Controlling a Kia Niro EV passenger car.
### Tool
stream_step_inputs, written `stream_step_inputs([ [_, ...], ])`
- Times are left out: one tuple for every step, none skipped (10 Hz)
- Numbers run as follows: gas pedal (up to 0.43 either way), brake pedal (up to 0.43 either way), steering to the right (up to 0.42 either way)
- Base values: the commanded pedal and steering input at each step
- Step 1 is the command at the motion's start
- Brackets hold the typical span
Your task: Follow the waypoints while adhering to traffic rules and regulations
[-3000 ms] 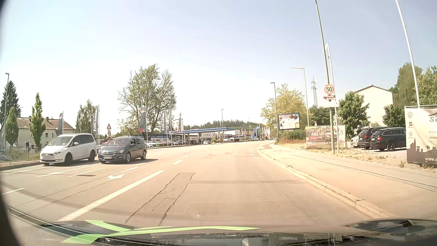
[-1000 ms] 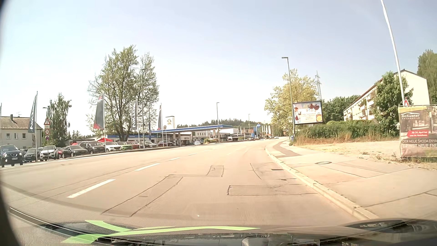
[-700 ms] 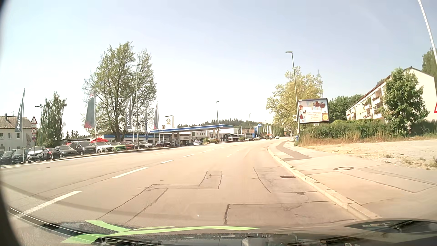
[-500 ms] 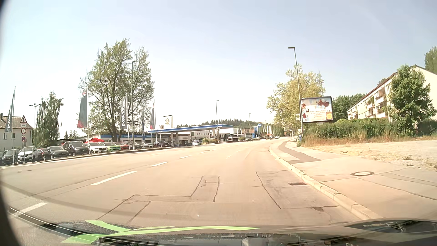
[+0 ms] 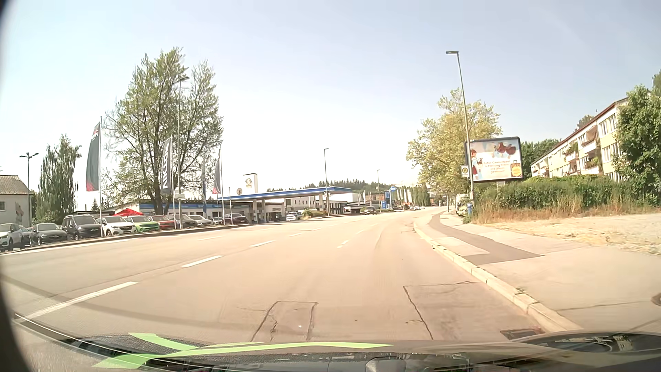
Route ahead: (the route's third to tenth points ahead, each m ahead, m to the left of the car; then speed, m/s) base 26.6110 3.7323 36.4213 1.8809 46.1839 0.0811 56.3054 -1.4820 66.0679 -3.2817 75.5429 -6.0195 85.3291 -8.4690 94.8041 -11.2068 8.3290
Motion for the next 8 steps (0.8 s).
stream_step_inputs([
  [0.169,0.000,0.004],
  [0.169,0.000,0.005],
  [0.169,0.000,0.004],
  [0.169,0.000,0.008],
  [0.169,0.000,0.015],
  [0.169,0.000,0.021],
  [0.169,0.000,0.023],
  [0.169,0.000,0.024],
])
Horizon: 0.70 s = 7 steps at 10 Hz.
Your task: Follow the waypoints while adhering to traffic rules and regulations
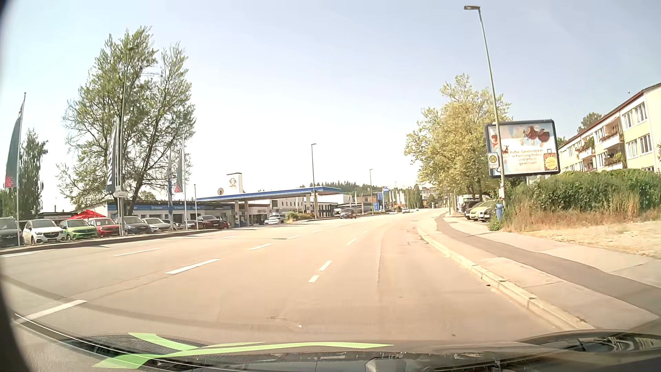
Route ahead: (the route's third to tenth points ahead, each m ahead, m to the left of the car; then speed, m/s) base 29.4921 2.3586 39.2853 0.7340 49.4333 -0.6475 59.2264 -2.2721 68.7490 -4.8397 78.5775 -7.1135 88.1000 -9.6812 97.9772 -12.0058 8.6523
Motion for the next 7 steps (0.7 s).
stream_step_inputs([
  [0.169,0.000,0.024],
  [0.169,0.000,0.024],
  [0.169,0.000,0.024],
  [0.169,0.000,0.024],
  [0.169,0.000,0.022],
  [0.169,0.000,0.021],
  [0.169,0.000,0.018],
])
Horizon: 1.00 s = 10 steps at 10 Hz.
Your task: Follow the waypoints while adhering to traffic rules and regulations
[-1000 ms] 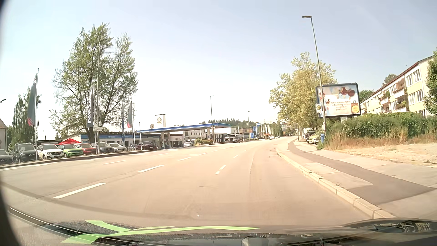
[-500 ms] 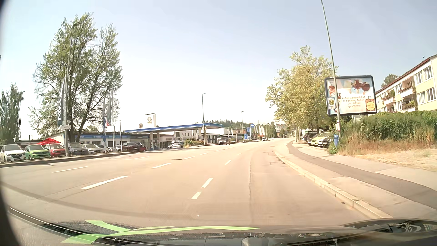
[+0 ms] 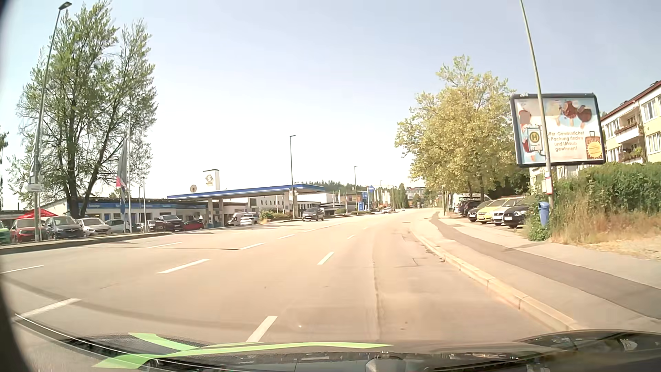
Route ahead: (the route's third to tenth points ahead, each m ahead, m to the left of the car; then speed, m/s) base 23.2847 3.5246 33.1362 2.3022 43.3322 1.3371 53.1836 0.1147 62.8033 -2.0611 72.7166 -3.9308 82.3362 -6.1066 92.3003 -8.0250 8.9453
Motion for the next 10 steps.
stream_step_inputs([
  [0.169,0.000,0.016],
  [0.169,0.000,0.016],
  [0.169,0.000,0.016],
  [0.169,0.000,0.016],
  [0.169,0.000,0.016],
  [0.169,0.000,0.017],
  [0.169,0.000,0.017],
  [0.169,0.000,0.017],
  [0.169,0.000,0.017],
  [0.169,0.000,0.017],
])
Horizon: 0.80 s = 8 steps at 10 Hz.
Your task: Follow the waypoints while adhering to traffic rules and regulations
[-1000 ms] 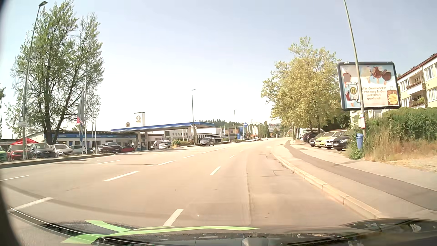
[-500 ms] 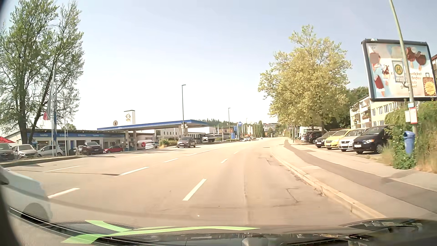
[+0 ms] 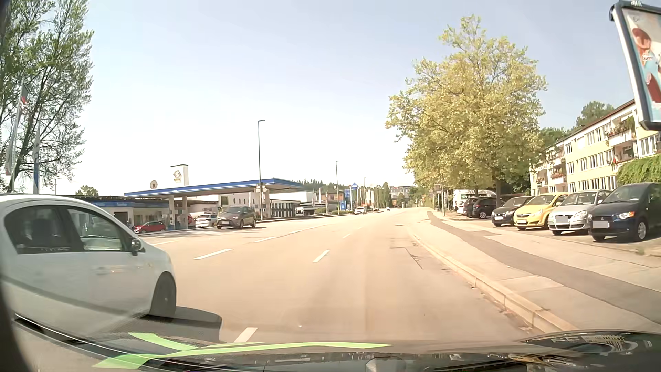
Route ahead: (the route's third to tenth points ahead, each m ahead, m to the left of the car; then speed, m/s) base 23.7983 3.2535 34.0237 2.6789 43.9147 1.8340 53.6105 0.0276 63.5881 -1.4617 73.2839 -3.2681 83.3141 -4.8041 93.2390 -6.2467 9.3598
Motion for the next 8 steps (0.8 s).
stream_step_inputs([
  [0.169,0.000,0.017],
  [0.169,0.000,0.017],
  [0.169,0.000,0.017],
  [0.169,0.000,0.016],
  [0.169,0.000,0.017],
  [0.169,0.000,0.016],
  [0.169,0.000,0.016],
  [0.169,0.000,0.016],
])
